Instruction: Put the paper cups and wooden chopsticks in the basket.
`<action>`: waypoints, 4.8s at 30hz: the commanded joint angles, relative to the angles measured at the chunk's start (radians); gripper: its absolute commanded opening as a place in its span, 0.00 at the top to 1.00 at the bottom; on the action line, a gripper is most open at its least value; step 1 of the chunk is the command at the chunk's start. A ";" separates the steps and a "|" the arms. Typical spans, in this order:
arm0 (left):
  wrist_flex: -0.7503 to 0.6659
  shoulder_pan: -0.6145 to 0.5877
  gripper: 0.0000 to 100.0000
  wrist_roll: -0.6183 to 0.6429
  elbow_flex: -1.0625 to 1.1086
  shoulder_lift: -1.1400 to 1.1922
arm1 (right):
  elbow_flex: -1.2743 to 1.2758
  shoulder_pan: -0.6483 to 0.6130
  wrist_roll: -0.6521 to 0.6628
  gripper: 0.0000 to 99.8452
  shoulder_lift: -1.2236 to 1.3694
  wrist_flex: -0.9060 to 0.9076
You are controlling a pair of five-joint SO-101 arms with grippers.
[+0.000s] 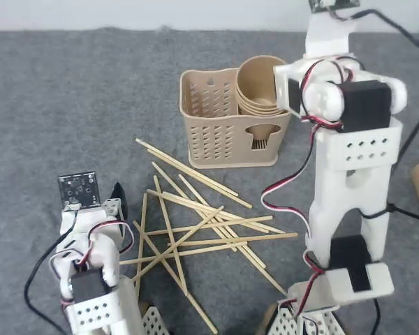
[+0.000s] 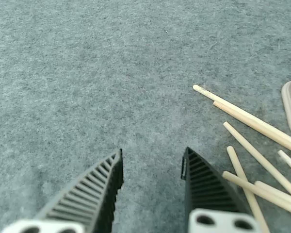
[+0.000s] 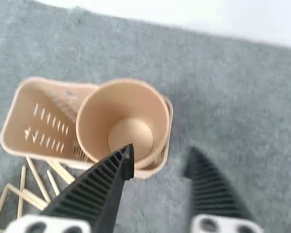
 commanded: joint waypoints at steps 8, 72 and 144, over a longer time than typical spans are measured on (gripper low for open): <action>-0.028 0.000 0.81 0.005 -0.004 -0.008 | 0.215 -0.053 0.137 0.99 -0.323 0.019; -0.029 0.000 0.81 0.005 -0.004 -0.006 | 1.146 0.268 0.072 0.99 -1.101 -0.590; -0.029 0.000 0.81 0.005 -0.004 -0.006 | 1.588 0.946 0.339 0.87 -0.271 -1.372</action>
